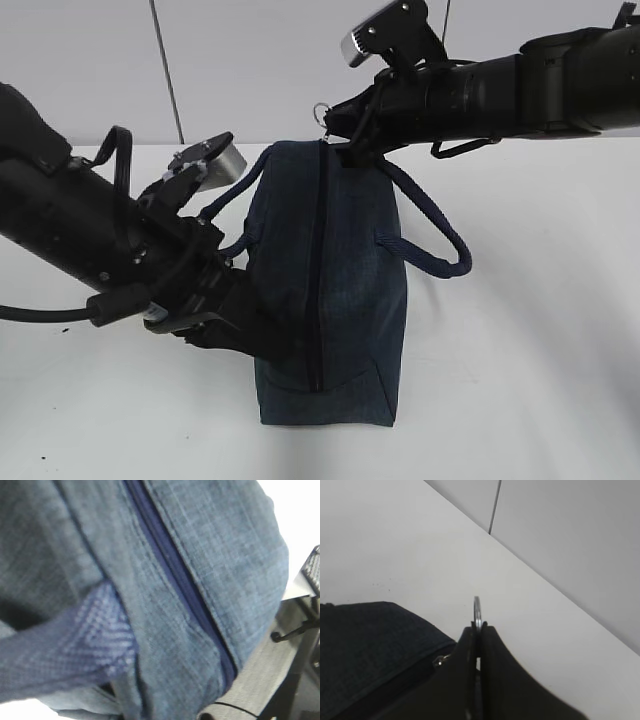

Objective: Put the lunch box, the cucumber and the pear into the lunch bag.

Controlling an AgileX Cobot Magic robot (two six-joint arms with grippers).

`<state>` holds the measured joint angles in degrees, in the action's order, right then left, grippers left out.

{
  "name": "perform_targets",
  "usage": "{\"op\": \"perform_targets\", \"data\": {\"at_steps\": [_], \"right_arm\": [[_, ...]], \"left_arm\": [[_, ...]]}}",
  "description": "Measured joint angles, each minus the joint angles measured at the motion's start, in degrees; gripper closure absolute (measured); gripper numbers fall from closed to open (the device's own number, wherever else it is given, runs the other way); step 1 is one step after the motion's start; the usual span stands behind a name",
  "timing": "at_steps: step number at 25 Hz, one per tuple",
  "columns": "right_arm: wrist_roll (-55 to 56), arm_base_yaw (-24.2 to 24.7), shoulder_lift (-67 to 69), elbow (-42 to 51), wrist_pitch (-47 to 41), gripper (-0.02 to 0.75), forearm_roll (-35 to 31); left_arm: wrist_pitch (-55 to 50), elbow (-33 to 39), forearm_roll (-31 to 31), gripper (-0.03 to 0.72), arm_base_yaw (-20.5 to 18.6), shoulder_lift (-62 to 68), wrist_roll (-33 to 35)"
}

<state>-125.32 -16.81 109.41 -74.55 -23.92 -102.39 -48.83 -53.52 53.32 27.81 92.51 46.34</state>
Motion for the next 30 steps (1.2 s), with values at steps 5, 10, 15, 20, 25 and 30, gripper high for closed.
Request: {"op": "perform_targets", "data": {"at_steps": [5, 10, 15, 20, 25, 30], "right_arm": [[0.26, 0.0, 0.08, 0.0, 0.0, 0.732, -0.04], [0.35, 0.0, 0.08, 0.0, -0.13, 0.732, -0.04], [0.35, 0.12, 0.08, 0.0, -0.17, 0.732, -0.04], [0.35, 0.12, 0.08, 0.0, -0.17, 0.732, -0.04], [0.38, 0.12, 0.08, 0.0, -0.26, 0.732, -0.04], [0.38, 0.12, 0.08, 0.0, -0.26, 0.732, -0.04]], "left_arm": [[-4.64, 0.0, 3.4, 0.342, -1.41, 0.0, -0.03], [-10.17, 0.0, 7.0, 0.314, -2.22, -0.16, -0.05], [-12.86, 0.0, 8.4, 0.312, -2.22, -3.73, -0.46], [-11.87, 0.0, 8.78, 0.312, -2.22, -9.22, -1.41], [-1.64, 0.0, 9.14, 0.312, -2.22, -12.05, -1.73], [12.67, -0.13, 10.22, 0.312, -2.22, -11.96, -1.73]]}}
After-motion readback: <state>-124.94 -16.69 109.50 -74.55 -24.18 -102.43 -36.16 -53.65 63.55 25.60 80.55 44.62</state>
